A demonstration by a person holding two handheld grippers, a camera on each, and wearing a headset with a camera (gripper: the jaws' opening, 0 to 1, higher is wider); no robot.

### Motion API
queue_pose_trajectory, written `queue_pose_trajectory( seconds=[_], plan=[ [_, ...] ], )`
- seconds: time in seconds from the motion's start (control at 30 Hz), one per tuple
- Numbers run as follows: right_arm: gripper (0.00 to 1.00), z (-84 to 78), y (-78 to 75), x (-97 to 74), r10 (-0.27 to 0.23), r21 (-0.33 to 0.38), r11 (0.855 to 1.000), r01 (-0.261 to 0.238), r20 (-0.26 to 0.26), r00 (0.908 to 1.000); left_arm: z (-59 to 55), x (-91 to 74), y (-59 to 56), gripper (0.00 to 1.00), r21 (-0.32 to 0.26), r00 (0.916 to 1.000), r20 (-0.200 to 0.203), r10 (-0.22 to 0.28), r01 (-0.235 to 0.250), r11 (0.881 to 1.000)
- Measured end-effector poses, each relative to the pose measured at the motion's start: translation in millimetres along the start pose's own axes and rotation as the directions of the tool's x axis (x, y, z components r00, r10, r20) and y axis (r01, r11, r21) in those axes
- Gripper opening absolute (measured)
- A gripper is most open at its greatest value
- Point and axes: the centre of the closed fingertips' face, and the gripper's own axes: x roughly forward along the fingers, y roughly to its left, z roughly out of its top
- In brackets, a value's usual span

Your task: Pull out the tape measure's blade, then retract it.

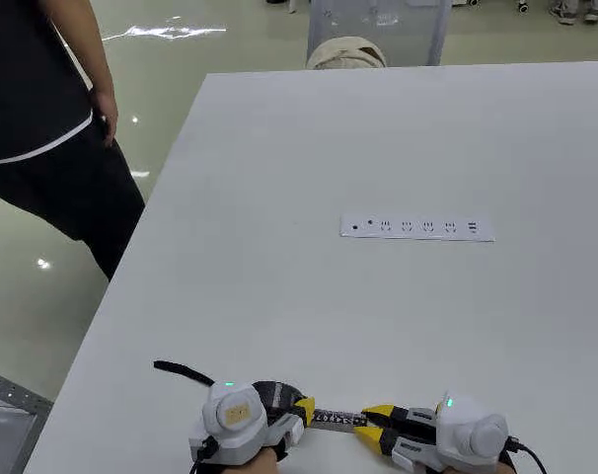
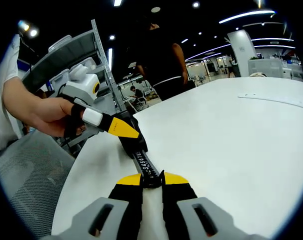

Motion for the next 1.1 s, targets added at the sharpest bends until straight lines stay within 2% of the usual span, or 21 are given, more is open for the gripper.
queue_pose_trajectory(
  seconds=[0.4,1.1],
  plan=[
    [0.13,4.2,7.0,21.2,0.026,-0.010,1.000,-0.027,-0.014,0.9996,0.1,-0.4,-0.4,0.63,0.001,1.0000,-0.003,-0.001,0.001,1.000],
    [0.12,8.9,10.7,34.5,0.047,-0.027,0.998,-0.048,-0.015,0.9988,0.5,-1.0,0.0,0.62,-0.025,1.0000,-0.002,-0.007,0.007,1.000]
  ],
)
